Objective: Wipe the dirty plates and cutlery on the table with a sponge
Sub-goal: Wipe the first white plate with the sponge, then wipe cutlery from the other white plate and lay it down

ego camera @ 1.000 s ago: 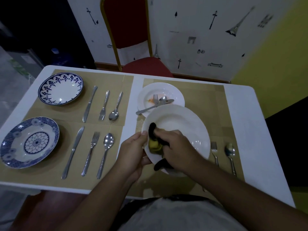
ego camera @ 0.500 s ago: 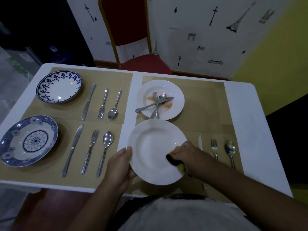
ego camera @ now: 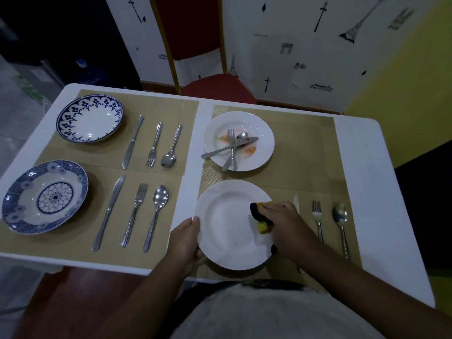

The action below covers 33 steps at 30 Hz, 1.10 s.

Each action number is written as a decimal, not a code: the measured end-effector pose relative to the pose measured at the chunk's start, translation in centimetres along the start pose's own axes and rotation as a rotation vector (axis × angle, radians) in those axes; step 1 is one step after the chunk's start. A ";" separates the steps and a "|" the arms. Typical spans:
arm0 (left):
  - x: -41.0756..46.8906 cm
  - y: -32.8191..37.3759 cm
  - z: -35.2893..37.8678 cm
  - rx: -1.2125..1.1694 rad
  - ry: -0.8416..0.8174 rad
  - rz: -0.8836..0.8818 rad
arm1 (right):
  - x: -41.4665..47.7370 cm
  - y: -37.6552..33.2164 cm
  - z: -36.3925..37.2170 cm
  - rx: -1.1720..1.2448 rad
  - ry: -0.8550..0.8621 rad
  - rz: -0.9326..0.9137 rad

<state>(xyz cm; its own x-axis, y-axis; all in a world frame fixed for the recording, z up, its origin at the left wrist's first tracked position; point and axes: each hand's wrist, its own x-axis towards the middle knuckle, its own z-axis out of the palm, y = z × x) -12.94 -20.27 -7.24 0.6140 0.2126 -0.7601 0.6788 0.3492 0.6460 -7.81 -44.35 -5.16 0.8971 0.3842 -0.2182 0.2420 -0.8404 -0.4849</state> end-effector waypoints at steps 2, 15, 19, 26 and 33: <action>0.0 0.0 0.4 0.060 0.008 0.041 | 0.0 0.2 0.3 -0.020 -0.004 0.002; 0.2 -1.7 0.7 1.148 0.057 0.509 | 0.0 -0.4 2.6 0.023 -0.116 -0.064; 0.8 -0.9 1.2 1.205 0.001 0.616 | 1.4 -1.1 2.1 0.056 -0.113 -0.070; 3.1 4.4 2.9 1.189 -0.076 0.792 | 4.5 -3.1 0.4 0.164 -0.017 -0.035; 8.9 12.5 5.6 1.214 0.020 0.931 | 7.8 -4.5 -1.6 0.308 0.204 0.092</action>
<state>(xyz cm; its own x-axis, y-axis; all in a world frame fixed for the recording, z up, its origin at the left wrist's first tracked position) 3.25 -19.18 -5.53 0.9966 -0.0573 -0.0596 -0.0164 -0.8432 0.5373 -1.30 -38.16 -3.30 0.9727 0.2021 -0.1143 0.0624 -0.7015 -0.7099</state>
